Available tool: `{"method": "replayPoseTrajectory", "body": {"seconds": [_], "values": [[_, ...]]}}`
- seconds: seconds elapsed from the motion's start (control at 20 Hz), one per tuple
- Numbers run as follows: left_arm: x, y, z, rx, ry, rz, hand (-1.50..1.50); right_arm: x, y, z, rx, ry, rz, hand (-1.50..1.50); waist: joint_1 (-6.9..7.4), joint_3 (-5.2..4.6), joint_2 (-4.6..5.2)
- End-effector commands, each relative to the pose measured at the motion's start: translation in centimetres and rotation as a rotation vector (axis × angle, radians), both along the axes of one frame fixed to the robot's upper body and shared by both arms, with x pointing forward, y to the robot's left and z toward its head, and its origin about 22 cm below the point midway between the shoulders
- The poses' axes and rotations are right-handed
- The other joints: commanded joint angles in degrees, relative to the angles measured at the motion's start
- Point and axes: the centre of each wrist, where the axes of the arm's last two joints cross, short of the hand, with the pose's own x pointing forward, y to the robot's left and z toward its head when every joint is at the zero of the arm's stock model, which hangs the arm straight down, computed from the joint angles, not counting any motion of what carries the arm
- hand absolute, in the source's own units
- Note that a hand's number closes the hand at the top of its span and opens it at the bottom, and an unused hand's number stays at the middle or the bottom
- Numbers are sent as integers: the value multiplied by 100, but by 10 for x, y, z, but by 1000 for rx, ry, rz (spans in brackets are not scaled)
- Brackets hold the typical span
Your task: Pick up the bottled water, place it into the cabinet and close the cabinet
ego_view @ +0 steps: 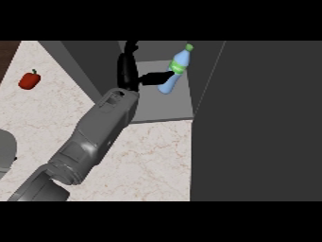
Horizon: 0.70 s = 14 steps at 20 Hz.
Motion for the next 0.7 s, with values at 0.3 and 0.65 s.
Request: {"method": "replayPoseTrajectory", "body": {"seconds": [0.3, 0.65], "values": [[0, -11, 18, -322, -190, -256, 150, -4, 7, 17, 51, -19, 37, -150, 31, 1, -84], [-13, -17, 9, -391, -161, -339, 150, -1, 9, 27, 22, -6, 30, -150, 207, 6, -155]]}}
